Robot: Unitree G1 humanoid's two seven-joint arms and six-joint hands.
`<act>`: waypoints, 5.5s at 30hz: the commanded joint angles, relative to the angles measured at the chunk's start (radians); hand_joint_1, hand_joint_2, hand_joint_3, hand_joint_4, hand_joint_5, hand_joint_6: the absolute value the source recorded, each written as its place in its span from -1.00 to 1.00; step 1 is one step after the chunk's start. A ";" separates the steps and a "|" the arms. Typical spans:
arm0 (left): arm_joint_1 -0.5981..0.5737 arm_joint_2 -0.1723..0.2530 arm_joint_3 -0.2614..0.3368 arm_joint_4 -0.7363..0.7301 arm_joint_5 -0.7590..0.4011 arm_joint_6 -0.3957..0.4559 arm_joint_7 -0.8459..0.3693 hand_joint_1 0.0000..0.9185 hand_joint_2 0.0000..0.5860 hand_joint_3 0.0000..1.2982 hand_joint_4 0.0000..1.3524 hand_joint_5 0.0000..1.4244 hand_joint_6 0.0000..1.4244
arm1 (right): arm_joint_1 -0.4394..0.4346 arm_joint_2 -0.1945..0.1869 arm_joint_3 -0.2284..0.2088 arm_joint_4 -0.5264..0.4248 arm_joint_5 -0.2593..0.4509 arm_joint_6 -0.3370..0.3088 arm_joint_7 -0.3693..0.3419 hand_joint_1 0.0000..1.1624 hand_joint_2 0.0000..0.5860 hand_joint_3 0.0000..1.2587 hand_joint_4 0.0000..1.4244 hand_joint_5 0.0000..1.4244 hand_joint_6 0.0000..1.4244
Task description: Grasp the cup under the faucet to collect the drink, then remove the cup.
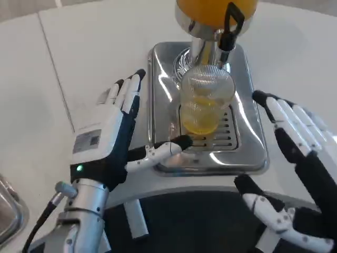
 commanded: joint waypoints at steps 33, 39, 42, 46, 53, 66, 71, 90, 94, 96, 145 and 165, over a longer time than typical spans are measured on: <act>-0.195 -0.092 -0.098 0.313 -0.056 -0.189 0.133 -0.55 -0.88 -1.00 -1.00 -0.69 -0.70 | 0.076 0.111 -0.036 -0.052 0.017 -0.016 0.032 -0.33 0.32 -1.00 -1.00 -1.00 -1.00; -0.239 -0.115 -0.114 0.378 -0.063 -0.202 0.151 -0.54 -0.85 -1.00 -1.00 -0.66 -0.67 | 0.064 0.125 -0.027 -0.052 0.006 -0.015 0.046 -0.32 0.33 -1.00 -1.00 -1.00 -1.00; -0.255 -0.123 -0.111 0.400 -0.069 -0.209 0.162 -0.54 -0.85 -1.00 -1.00 -0.63 -0.65 | 0.059 0.132 -0.021 -0.052 -0.003 -0.013 0.055 -0.32 0.34 -1.00 -1.00 -1.00 -1.00; -0.268 -0.130 -0.110 0.417 -0.072 -0.216 0.173 -0.51 -0.84 -1.00 -0.98 -0.60 -0.62 | 0.051 0.140 -0.015 -0.052 -0.012 -0.005 0.068 -0.32 0.32 -1.00 -1.00 -1.00 -1.00; -0.284 -0.148 -0.099 0.455 -0.093 -0.219 0.196 -0.46 -0.80 -0.95 -0.88 -0.44 -0.44 | 0.025 0.147 0.001 -0.052 -0.033 0.015 0.100 -0.32 0.31 -1.00 -1.00 -1.00 -1.00; -0.304 -0.177 -0.119 0.478 -0.093 -0.227 0.233 -0.26 -0.77 -0.83 -0.70 -0.15 0.03 | 0.007 0.162 -0.028 -0.052 -0.017 0.020 0.133 -0.33 0.34 -1.00 -1.00 -1.00 -1.00; -0.295 -0.186 -0.148 0.480 -0.083 -0.219 0.228 -0.22 -0.80 -0.87 -0.78 -0.37 -0.27 | 0.013 0.179 -0.052 -0.052 -0.002 0.018 0.136 -0.32 0.34 -1.00 -1.00 -1.00 -1.00; -0.313 -0.277 -0.186 0.490 -0.026 -0.032 0.319 -0.21 -0.89 -0.69 -0.62 -0.13 0.06 | 0.005 0.205 -0.108 -0.052 0.047 0.051 0.168 -0.30 0.35 -1.00 -1.00 -1.00 -1.00; -0.319 -0.304 -0.185 0.497 -0.033 -0.018 0.338 -0.18 -0.90 -0.49 -0.35 0.10 0.34 | 0.010 0.204 -0.124 -0.052 0.053 0.052 0.169 -0.30 0.35 -1.00 -1.00 -1.00 -1.00; -0.327 -0.326 -0.184 0.505 -0.037 -0.007 0.348 -0.17 -0.90 -0.38 -0.22 0.22 0.48 | 0.017 0.203 -0.136 -0.052 0.058 0.056 0.169 -0.30 0.35 -1.00 -1.00 -1.00 -1.00; -0.180 -0.134 -0.063 0.278 -0.064 -0.072 0.454 0.49 -0.95 0.76 0.73 1.00 1.00 | -0.040 0.151 -0.063 -0.040 0.046 0.166 0.171 -0.26 0.33 -1.00 -1.00 -1.00 -0.96; 0.077 0.007 0.105 -0.030 -0.115 -0.110 0.354 0.50 -1.00 0.75 0.74 1.00 1.00 | -0.057 0.116 -0.047 -0.026 0.044 0.164 0.168 -0.25 0.37 -1.00 -1.00 -1.00 -0.95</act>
